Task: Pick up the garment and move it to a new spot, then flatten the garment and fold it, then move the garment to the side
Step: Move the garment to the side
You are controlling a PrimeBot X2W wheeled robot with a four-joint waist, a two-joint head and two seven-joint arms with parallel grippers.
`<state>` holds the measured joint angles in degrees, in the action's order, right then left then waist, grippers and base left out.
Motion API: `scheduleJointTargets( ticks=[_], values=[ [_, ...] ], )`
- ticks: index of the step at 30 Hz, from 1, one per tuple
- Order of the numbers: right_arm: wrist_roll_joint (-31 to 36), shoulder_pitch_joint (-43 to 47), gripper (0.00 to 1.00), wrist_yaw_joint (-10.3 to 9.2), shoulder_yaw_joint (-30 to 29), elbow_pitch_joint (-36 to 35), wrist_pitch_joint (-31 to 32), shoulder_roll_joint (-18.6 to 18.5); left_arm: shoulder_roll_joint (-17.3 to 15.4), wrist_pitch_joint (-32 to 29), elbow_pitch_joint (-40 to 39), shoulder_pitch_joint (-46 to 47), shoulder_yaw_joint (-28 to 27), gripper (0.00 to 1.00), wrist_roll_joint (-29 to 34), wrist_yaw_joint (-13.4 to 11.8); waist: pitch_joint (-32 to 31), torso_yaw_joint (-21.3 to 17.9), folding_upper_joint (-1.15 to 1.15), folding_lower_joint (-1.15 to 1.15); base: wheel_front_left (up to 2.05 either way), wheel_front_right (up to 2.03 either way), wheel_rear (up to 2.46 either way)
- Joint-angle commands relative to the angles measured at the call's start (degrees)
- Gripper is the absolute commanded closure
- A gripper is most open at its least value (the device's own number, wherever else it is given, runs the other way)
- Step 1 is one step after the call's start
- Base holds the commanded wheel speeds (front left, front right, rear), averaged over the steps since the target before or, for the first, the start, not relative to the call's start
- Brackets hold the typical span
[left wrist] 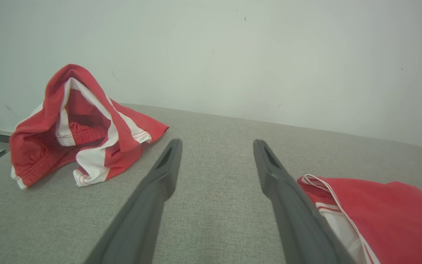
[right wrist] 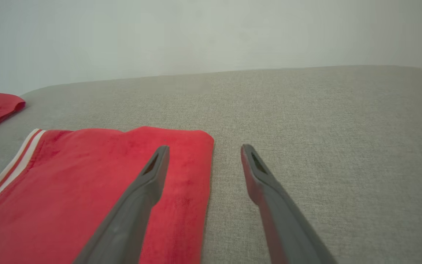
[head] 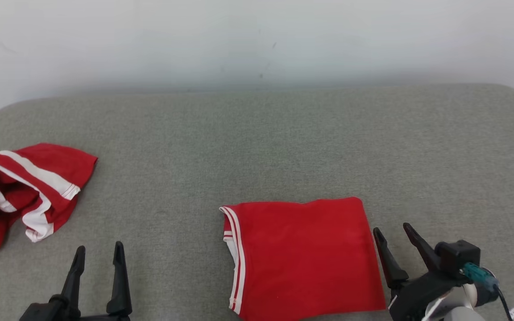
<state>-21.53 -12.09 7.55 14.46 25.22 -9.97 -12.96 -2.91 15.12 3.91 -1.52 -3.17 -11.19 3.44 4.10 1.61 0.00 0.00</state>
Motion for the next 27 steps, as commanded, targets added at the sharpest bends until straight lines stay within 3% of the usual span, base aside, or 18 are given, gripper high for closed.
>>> scheduleJointTargets(
  ticks=[1,14,18,19,20,27],
  values=[
    [-0.33,-1.27,0.00,-0.15,0.42,1.39,0.35,0.28,-0.01,0.01,0.28,0.80,-0.01,0.00,-0.64,-0.25,1.29,1.23,0.00,0.00,0.00,0.00,0.00],
    [-3.84,-6.49,0.00,-0.15,4.73,13.88,4.69,1.59,0.01,0.01,0.91,2.48,0.66,0.00,-1.14,-0.93,4.11,2.39,0.00,0.00,0.00,0.00,0.00],
    [-5.81,-6.51,0.03,-0.13,8.85,16.51,8.16,1.93,0.00,0.01,1.11,3.30,1.34,0.00,-1.44,-1.25,4.29,1.86,0.00,0.00,0.00,0.00,0.00],
    [-6.25,-6.72,0.73,-0.02,9.58,16.64,8.57,2.05,0.00,0.01,1.15,3.46,1.55,0.00,-1.48,-1.35,4.34,1.81,0.00,0.00,0.00,0.00,0.00],
    [-6.92,-7.00,1.00,-0.01,10.23,16.63,8.86,2.16,0.00,0.01,1.16,3.60,1.69,0.00,-1.59,-1.29,4.41,1.79,0.00,0.00,0.00,0.00,0.00],
    [-9.40,-13.34,1.00,-0.19,11.66,15.57,8.87,-0.88,0.00,0.02,0.90,4.50,2.34,0.00,-2.25,-1.62,5.98,1.48,0.00,0.00,0.00,0.00,0.00]
  ],
)
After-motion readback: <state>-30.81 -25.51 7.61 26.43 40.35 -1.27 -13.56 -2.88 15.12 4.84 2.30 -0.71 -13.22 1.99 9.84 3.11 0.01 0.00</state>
